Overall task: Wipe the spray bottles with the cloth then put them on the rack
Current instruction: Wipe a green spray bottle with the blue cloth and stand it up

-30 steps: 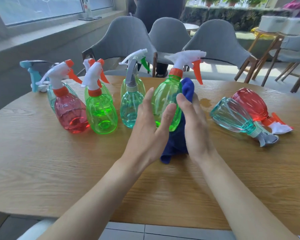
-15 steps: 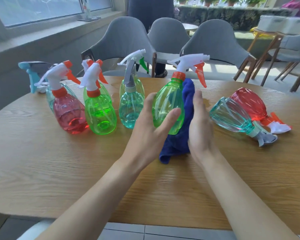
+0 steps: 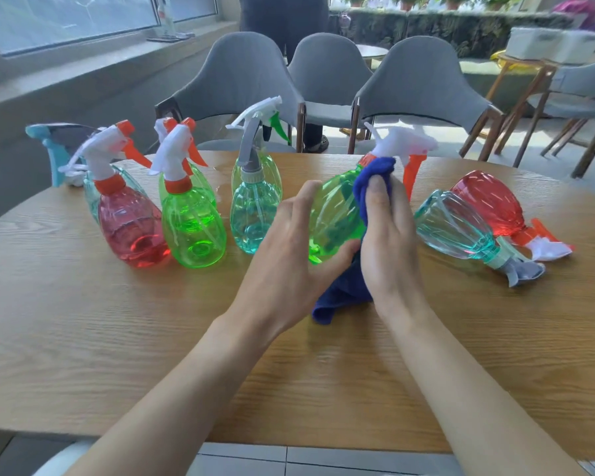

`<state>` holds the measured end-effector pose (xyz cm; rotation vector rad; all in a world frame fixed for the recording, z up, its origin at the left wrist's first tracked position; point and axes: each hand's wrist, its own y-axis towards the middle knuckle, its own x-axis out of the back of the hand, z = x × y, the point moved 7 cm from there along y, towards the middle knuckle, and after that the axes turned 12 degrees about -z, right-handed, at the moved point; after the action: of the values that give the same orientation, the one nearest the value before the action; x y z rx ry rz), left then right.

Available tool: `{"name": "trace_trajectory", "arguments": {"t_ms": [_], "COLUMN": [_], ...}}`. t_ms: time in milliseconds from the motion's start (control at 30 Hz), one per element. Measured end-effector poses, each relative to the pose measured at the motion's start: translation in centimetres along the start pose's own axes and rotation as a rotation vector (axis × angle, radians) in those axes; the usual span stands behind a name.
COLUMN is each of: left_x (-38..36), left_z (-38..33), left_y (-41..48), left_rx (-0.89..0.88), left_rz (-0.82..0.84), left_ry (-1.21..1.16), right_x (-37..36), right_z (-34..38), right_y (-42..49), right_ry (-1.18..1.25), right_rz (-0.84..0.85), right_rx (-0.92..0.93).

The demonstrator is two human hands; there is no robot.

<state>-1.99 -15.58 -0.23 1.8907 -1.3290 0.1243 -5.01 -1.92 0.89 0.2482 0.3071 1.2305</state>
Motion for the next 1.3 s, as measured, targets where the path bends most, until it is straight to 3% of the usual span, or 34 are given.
{"name": "trace_trajectory", "arguments": {"t_ms": [167, 400, 633, 833, 1100, 1300], "left_x": [0.2, 0.0, 0.4, 0.8, 1.1, 1.1], "left_z": [-0.1, 0.0, 1.0, 1.0, 2.8, 1.8], "left_y": [0.0, -0.3, 0.3, 0.6, 1.6, 1.3], "left_rx": [-0.027, 0.099, 0.183, 0.179, 0.449, 0.466], "left_rz": [0.000, 0.021, -0.026, -0.079, -0.140, -0.092], "left_ry": [0.019, -0.129, -0.129, -0.158, -0.422, -0.436], "right_x": [0.0, -0.3, -1.5, -2.1, -2.7, -2.9], "right_z": [-0.2, -1.8, -1.1, -1.5, -1.0, -0.8], "right_y": [0.2, 1.2, -0.7, -0.4, -1.6, -1.6], "right_ry": [0.017, 0.443, 0.042, 0.309, 0.202, 0.136], "right_rz": [-0.001, -0.016, 0.172, 0.222, 0.388, 0.346], "right_rx": [-0.008, -0.330, -0.058, -0.221, -0.124, -0.056]}}
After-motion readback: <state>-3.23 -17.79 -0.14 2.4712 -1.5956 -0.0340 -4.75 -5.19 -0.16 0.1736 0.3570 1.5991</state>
